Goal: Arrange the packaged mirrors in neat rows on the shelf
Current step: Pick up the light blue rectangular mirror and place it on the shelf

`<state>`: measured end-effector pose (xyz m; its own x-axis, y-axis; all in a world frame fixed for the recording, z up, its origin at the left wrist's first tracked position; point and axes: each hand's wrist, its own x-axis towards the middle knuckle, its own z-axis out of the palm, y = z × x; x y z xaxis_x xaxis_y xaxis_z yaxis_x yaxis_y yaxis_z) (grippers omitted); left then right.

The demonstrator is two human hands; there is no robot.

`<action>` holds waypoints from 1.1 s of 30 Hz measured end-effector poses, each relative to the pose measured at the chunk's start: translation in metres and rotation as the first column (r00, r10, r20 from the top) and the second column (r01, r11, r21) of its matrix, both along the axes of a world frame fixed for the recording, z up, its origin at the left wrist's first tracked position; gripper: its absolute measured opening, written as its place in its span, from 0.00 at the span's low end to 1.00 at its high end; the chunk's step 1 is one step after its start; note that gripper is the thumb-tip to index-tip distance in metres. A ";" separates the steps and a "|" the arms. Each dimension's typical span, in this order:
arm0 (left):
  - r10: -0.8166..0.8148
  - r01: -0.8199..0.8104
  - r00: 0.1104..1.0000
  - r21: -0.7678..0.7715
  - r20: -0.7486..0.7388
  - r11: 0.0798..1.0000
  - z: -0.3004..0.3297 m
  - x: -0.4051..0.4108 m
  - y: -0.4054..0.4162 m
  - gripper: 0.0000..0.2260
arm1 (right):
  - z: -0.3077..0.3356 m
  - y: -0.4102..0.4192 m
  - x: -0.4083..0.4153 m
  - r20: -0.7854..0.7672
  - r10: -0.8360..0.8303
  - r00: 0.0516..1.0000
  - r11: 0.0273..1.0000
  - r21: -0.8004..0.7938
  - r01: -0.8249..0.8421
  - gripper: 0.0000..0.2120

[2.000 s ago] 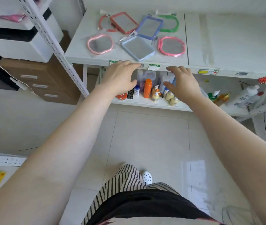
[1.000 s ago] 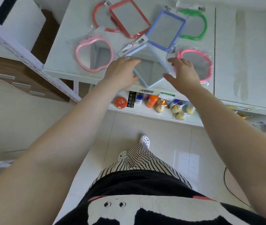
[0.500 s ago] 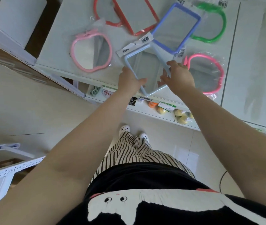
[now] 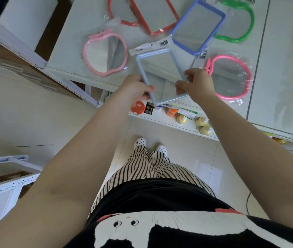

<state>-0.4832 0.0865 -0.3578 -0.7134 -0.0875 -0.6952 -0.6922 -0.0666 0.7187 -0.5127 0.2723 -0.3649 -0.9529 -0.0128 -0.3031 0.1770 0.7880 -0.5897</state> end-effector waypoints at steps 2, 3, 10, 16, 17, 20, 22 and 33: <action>-0.015 0.015 1.000 0.019 -0.023 1.000 0.004 0.002 -0.006 0.15 | 0.007 0.002 0.006 -0.006 -0.035 0.999 0.997 -0.066 0.035 0.16; -0.025 0.026 0.999 0.021 -0.041 0.999 0.007 0.004 -0.006 0.17 | 0.010 0.004 0.009 0.006 -0.047 0.999 0.995 -0.087 0.048 0.15; -0.205 0.186 0.956 -0.108 -0.211 0.977 0.023 0.013 0.010 0.14 | 0.031 0.033 0.056 0.071 -0.274 0.959 0.908 -0.308 0.282 0.11; -0.307 0.281 0.899 -0.126 -0.312 0.951 0.024 0.041 0.037 0.07 | 0.036 0.056 0.125 0.143 -0.505 0.851 0.746 -0.424 0.514 0.12; -0.340 0.322 0.888 -0.109 -0.310 0.941 0.026 0.047 0.043 0.06 | 0.037 0.059 0.136 0.154 -0.539 0.828 0.717 -0.432 0.547 0.12; -0.402 0.419 0.870 -0.003 -0.286 0.908 0.033 0.065 0.061 0.07 | 0.038 0.073 0.165 0.162 -0.625 0.764 0.634 -0.466 0.617 0.08; -0.440 0.458 0.861 0.014 -0.255 0.889 0.037 0.076 0.077 0.11 | 0.040 0.084 0.181 0.159 -0.672 0.723 0.600 -0.456 0.657 0.07; -0.546 0.553 0.804 -0.042 -0.235 0.832 0.048 0.135 0.199 0.13 | 0.051 0.185 0.261 0.150 -0.825 0.545 0.425 -0.471 0.773 0.13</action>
<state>-0.3487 0.2859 -0.3102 -0.7741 0.3837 -0.5035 -0.4362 0.2531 0.8635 -0.2522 0.4571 -0.3136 -0.6276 0.6676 -0.4006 0.5143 -0.0308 -0.8571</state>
